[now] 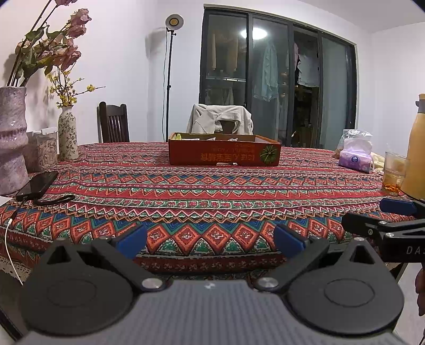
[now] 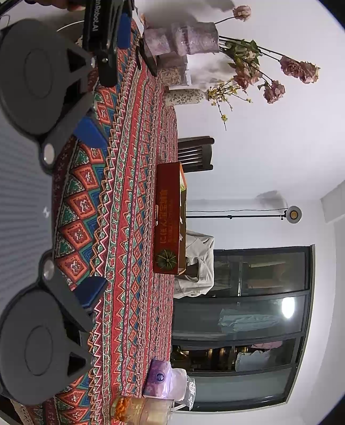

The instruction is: Organize snacks

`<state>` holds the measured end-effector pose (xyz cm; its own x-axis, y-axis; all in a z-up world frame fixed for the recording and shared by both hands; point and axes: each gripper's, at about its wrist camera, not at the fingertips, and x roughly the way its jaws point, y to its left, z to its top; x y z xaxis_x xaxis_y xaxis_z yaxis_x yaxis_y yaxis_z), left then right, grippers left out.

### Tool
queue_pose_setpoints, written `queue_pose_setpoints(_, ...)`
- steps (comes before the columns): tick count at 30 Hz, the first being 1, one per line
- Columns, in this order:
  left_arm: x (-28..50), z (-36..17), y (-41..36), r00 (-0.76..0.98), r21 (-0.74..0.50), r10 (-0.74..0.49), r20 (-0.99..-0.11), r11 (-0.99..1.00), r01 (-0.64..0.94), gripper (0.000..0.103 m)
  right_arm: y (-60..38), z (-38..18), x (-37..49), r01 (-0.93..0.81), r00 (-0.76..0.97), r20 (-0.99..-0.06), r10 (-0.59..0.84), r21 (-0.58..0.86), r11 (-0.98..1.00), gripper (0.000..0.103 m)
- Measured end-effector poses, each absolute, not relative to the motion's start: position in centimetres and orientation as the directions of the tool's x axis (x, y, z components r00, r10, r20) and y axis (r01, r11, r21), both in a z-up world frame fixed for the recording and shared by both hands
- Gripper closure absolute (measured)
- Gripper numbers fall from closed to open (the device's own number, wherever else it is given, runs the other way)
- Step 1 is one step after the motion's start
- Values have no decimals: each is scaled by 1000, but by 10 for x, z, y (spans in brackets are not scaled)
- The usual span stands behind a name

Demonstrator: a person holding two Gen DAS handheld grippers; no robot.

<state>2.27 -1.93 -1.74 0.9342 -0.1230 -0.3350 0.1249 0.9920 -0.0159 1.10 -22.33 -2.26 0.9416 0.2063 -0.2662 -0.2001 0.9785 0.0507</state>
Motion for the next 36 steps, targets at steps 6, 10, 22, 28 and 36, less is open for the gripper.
queue_pose_setpoints(6, 23, -17, -20, 934, -16, -123, -335, 992, 125, 0, -223, -22, 11, -201, 941, -266, 207, 50, 978, 0)
queue_pose_setpoints(10, 23, -17, -19, 934, -16, -123, -335, 992, 124, 0, -223, -23, 11, -199, 942, -266, 205, 50, 979, 0)
queue_pose_setpoints(22, 22, -17, -19, 935, -16, -123, -334, 992, 125, 0, -224, -24, 10, -196, 944, -259, 204, 57, 979, 0)
queue_pose_setpoints(28, 22, -17, -19, 935, -16, -123, -332, 992, 125, 0, -224, -24, 8, -196, 945, -257, 203, 53, 979, 0)
queue_pose_setpoints(36, 22, -15, -20, 936, -16, -123, -329, 992, 125, 0, -224, -23, 8, -195, 945, -257, 202, 51, 979, 0)
